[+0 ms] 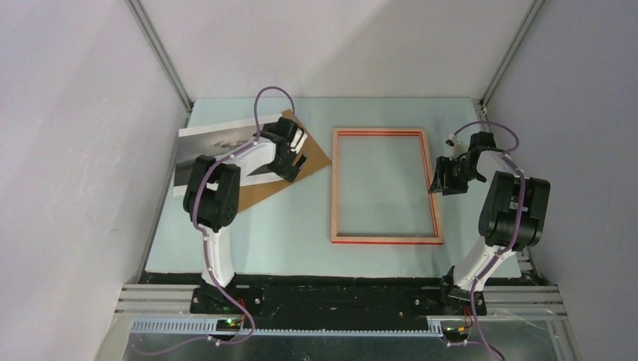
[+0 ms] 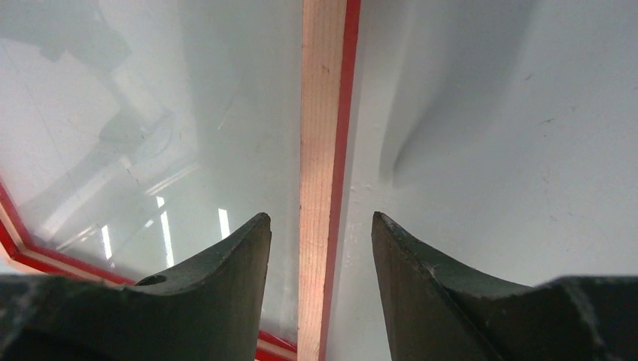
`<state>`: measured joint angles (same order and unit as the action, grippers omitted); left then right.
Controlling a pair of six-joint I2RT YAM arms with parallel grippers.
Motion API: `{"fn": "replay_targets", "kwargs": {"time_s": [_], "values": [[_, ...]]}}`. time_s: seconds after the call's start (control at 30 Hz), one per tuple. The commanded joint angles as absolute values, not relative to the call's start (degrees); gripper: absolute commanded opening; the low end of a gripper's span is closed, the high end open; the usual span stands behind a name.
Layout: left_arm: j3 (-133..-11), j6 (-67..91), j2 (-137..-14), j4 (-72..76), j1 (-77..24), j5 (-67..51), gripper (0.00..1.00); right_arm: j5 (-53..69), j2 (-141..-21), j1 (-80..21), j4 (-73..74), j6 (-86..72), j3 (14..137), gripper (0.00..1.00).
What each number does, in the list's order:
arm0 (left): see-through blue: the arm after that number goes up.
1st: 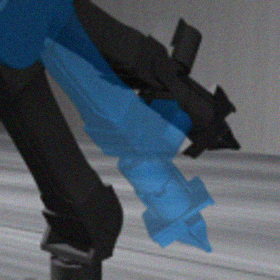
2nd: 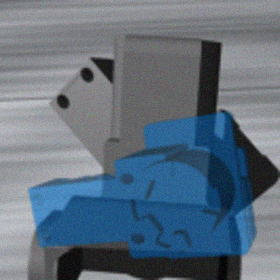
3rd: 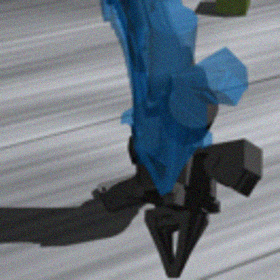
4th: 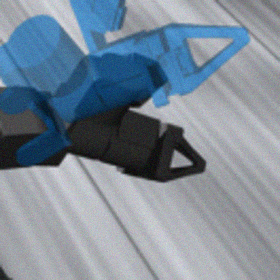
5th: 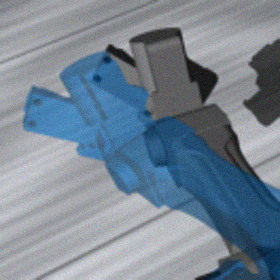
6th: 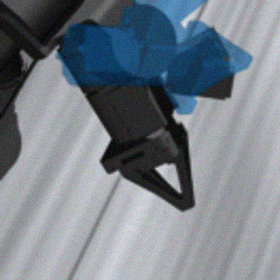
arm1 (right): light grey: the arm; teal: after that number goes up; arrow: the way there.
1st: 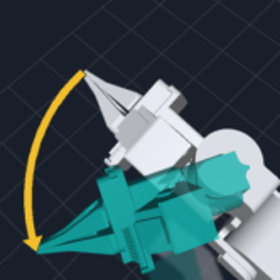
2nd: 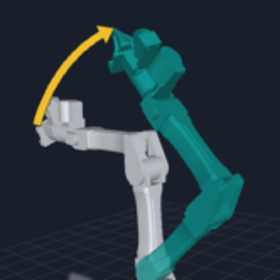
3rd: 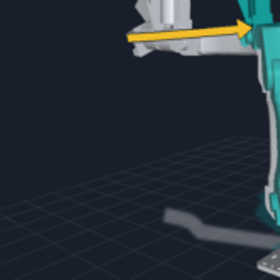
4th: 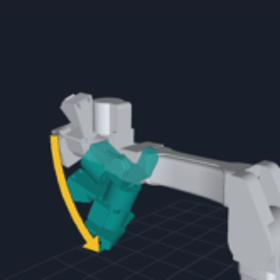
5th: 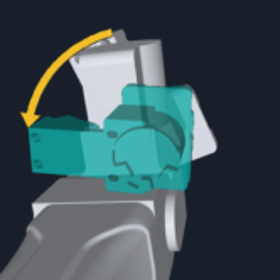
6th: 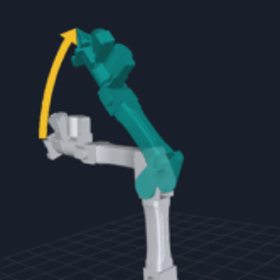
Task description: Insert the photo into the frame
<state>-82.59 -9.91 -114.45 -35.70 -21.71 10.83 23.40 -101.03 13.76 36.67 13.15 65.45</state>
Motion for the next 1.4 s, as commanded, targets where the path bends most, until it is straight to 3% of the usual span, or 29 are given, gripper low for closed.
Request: {"fn": "replay_targets", "kwargs": {"time_s": [0.0, 0.6, 0.77, 0.83, 1.17, 1.3, 1.37], "values": [[-84.94, -8.22, -115.32, -35.04, -22.28, 12.27, 0.89, 24.66, -100.09, 14.19, 37.07, 12.4, 65.7, 0.56], [-87.45, -8.49, -117.14, -35.22, -22.52, 10.67, 0.36, 25.81, -100.61, 14.59, 37.4, 12.07, 65.65, 0.55], [-87.71, -8.49, -116.82, -35.29, -22.46, 9.68, 0.27, 25.8, -99.97, 14.59, 37.71, 12.17, 65.68, 0.54], [-86.95, -8.55, -115.24, -35.33, -22.14, 9.36, 0.29, 25.97, -98.82, 14.48, 37.74, 12.43, 65.66, 0.54], [-80.41, -7.31, -103.21, -35.69, -11.7, 3.82, 0.86, 25.19, -92.37, 8.5, 36.97, 11.5, 70.24, 0.66], [-79.72, -5.79, -101.32, -36.17, -4.46, 1.73, 0.98, 24.09, -92.26, 4.02, 36.51, 11.22, 73.7, 0.69], [-80.1, -4.22, -101.73, -36.46, -1.09, 0.71, 0.99, 23.85, -92.72, 1.72, 36.19, 10.93, 75.39, 0.69]]}}
